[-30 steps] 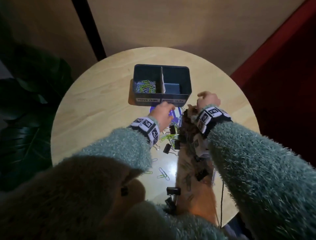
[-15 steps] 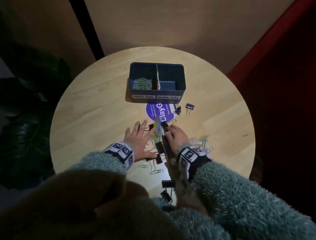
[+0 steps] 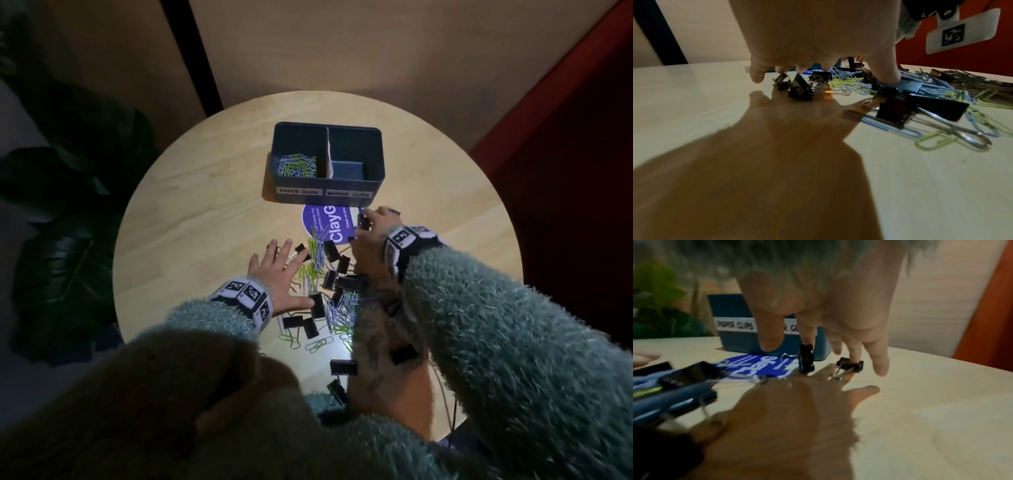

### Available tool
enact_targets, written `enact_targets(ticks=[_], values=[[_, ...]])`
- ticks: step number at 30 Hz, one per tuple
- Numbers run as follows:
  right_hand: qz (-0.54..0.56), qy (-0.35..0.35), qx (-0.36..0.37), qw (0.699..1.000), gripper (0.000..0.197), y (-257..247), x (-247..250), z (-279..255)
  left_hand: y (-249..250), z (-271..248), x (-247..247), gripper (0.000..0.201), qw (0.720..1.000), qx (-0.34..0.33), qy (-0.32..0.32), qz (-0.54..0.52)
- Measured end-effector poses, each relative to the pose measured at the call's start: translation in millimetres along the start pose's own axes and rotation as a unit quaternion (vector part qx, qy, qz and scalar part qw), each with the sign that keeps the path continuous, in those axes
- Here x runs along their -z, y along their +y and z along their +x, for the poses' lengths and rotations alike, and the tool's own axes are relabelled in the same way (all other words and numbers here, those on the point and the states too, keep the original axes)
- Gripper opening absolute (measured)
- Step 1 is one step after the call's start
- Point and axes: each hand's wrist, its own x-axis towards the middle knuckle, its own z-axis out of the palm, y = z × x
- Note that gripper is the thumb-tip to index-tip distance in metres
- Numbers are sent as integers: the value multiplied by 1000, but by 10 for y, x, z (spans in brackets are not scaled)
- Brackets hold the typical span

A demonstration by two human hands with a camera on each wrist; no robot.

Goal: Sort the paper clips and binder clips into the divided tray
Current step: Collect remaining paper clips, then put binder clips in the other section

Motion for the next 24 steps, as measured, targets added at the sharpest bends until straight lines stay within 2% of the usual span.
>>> enact_targets(ticks=[2, 6, 9, 11, 14, 17, 19, 22, 24], values=[[-3, 0, 26, 1000, 46, -72, -129, -120, -47, 10, 3, 104, 1000, 13, 4, -5], [-16, -47, 83, 995, 48, -208, -372, -380, -180, -18, 34, 93, 1000, 20, 19, -6], [-8, 38, 65, 997, 37, -239, -450, -503, -201, -61, 41, 93, 997, 7, 73, 27], [-2, 91, 62, 994, 40, -263, -508, -562, -127, -49, 58, 98, 994, -17, 109, 22], [-45, 52, 127, 989, 52, -248, -623, -604, 44, -5, 74, 99, 995, -60, 75, 10], [-79, 49, 154, 984, 44, -112, -610, -581, 74, 1, 20, 94, 998, -41, 42, 28], [-61, 79, 126, 987, 37, -20, -546, -532, 5, -22, -30, 90, 997, -6, 71, -5], [-39, 96, 65, 993, 36, -20, -452, -471, -76, -57, -54, 76, 987, 28, 155, -30], [-40, 105, 89, 990, 43, -137, -435, -419, -48, -68, -18, 67, 978, 15, 204, -51]])
